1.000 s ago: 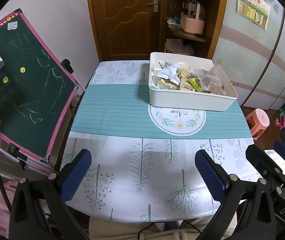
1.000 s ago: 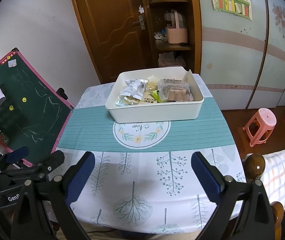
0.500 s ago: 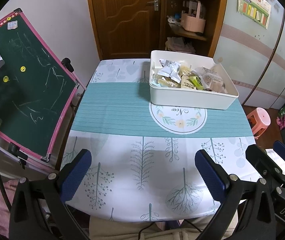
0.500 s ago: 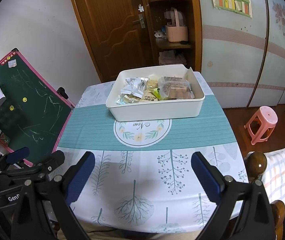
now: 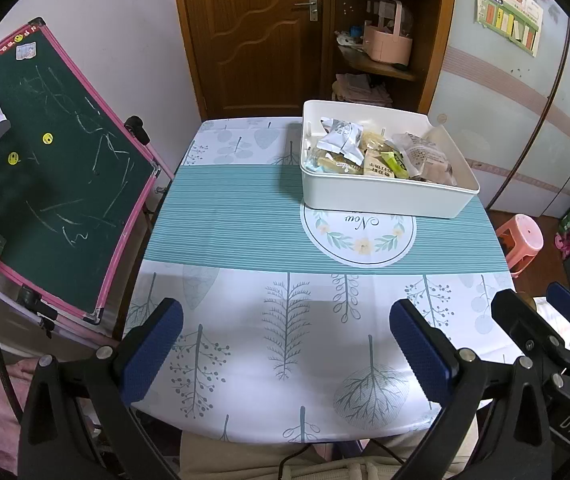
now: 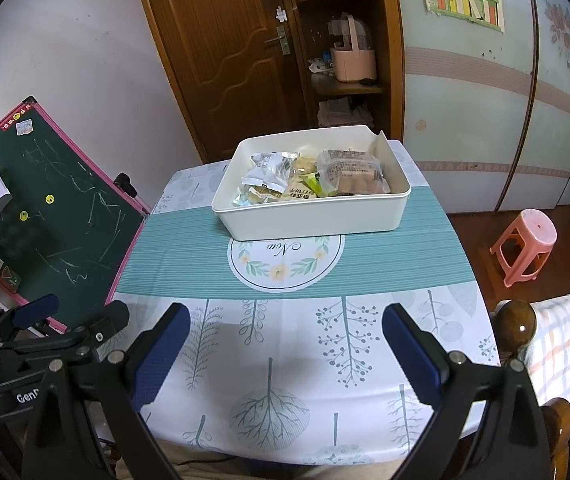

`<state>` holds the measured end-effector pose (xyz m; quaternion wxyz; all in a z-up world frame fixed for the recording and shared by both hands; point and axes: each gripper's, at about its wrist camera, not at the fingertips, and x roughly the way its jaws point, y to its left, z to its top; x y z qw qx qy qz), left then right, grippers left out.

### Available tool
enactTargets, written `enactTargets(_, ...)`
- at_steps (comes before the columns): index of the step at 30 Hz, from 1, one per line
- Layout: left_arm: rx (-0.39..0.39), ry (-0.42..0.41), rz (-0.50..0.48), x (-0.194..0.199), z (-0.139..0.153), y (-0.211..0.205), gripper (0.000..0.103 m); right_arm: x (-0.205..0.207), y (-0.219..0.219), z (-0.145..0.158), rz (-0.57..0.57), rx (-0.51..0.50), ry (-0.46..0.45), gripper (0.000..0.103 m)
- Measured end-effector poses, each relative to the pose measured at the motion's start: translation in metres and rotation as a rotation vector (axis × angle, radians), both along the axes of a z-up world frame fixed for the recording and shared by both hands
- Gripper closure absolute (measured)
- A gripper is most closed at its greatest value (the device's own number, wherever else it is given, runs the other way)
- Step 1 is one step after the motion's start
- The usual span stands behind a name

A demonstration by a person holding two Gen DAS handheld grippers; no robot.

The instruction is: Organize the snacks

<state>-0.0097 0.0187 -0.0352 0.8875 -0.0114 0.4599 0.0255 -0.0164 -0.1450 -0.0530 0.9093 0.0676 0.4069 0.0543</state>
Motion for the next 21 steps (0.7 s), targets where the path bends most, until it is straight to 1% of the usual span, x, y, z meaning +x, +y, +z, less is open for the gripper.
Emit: enactTargets(21,0.002,-0.003,0.003,-0.0048,-0.0019,0.0041,0.000,-0.0004,-0.0001,0.0009,0.000,0.001,0.001,0.006)
